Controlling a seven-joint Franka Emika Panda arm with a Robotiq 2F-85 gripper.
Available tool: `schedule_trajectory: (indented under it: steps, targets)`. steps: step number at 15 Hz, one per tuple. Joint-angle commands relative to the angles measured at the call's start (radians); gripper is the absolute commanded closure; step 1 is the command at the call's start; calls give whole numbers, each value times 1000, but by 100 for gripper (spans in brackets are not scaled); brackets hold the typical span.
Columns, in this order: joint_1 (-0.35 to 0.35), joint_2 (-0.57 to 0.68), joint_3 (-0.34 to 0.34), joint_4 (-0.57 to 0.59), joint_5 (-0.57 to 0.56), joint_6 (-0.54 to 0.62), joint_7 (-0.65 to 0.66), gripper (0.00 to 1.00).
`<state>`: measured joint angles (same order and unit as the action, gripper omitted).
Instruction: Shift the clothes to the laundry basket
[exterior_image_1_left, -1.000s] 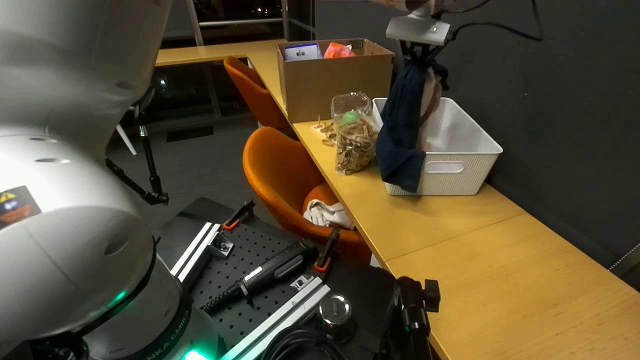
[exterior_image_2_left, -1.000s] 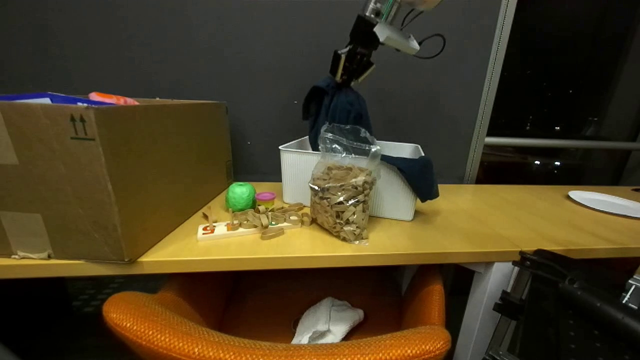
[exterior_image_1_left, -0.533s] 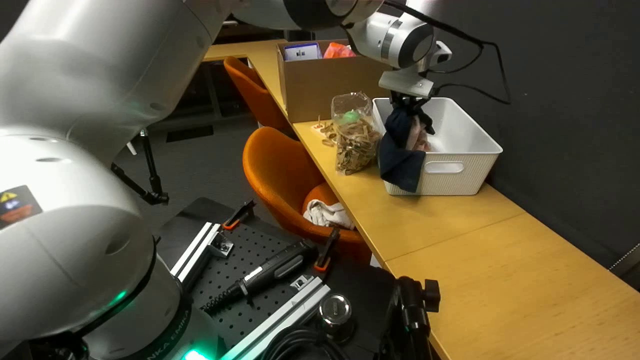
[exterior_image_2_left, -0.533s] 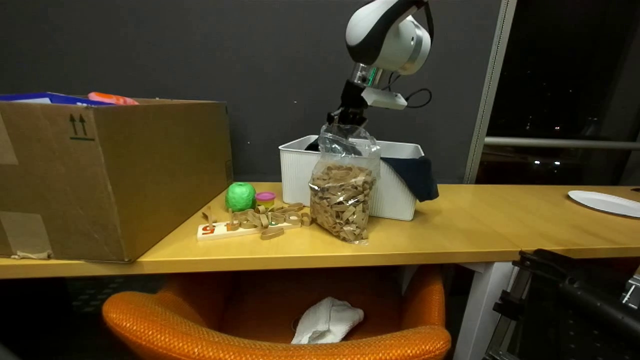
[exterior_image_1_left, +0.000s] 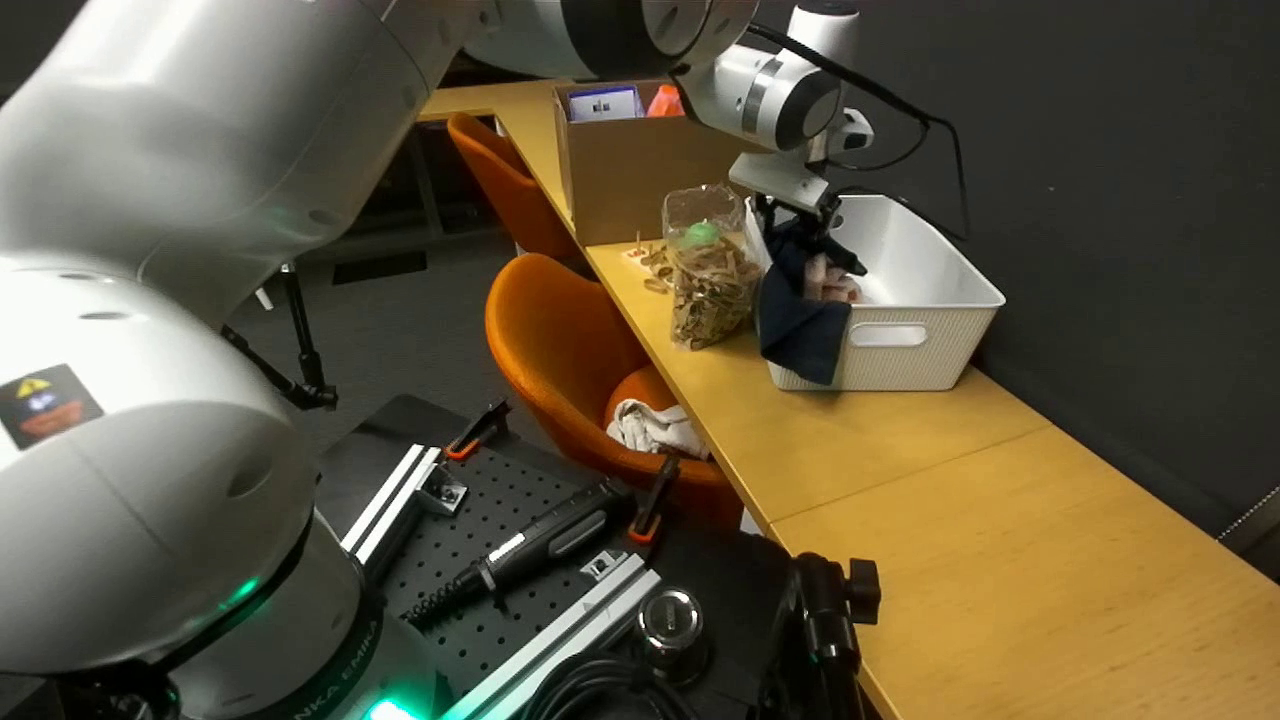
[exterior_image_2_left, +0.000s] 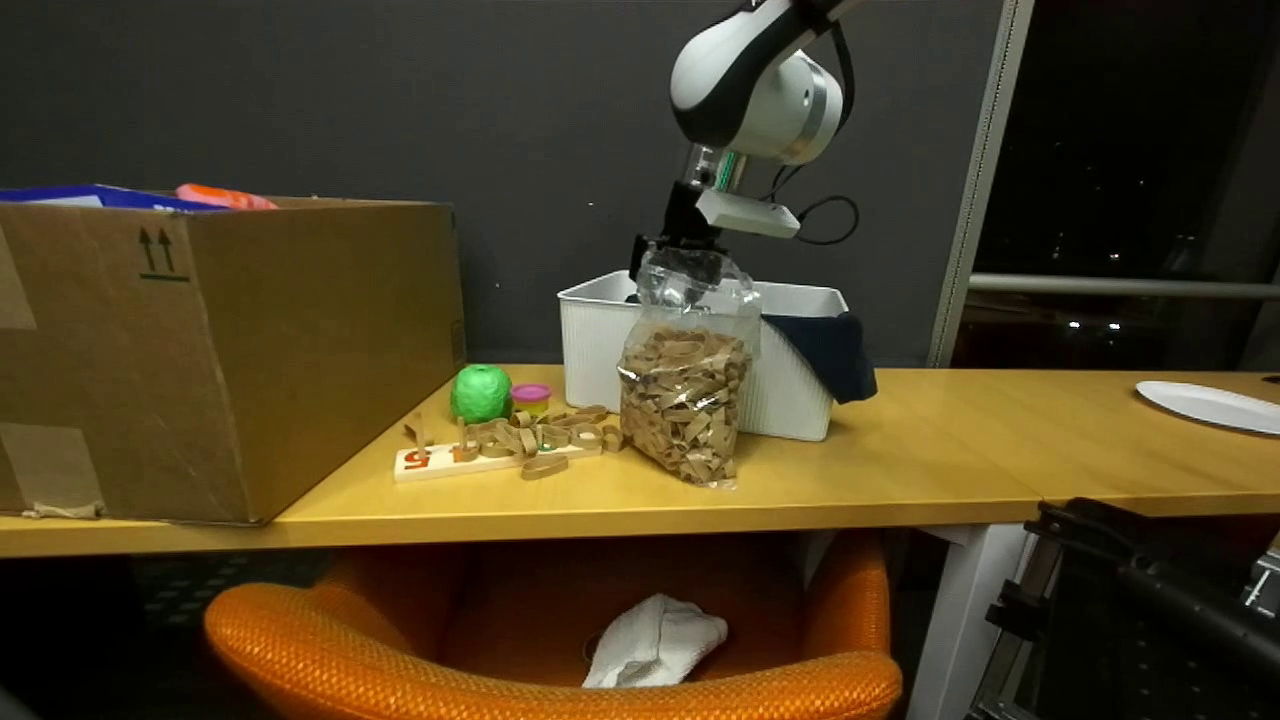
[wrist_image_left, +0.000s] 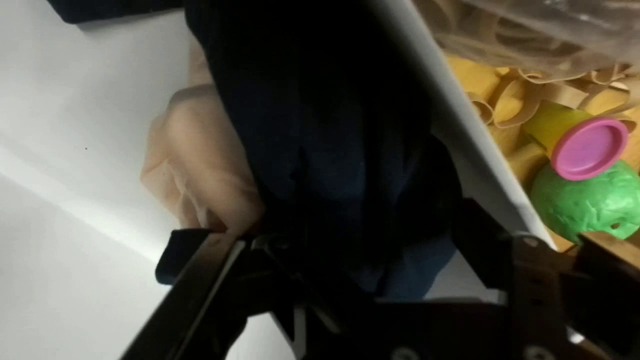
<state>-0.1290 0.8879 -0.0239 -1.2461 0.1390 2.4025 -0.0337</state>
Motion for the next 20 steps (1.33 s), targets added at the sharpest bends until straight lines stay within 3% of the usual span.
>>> schedule_trajectory:
  steps: [1,11,16,20]
  targets:
    - [38,-175,-13,-196,-11,-17,90,0]
    - [170,-571,-101,-701,-96,64,423,0]
    - [179,-778,-128,-983,-200,147,575,0]
    - [165,-897,-101,-1108,-313,154,701,0]
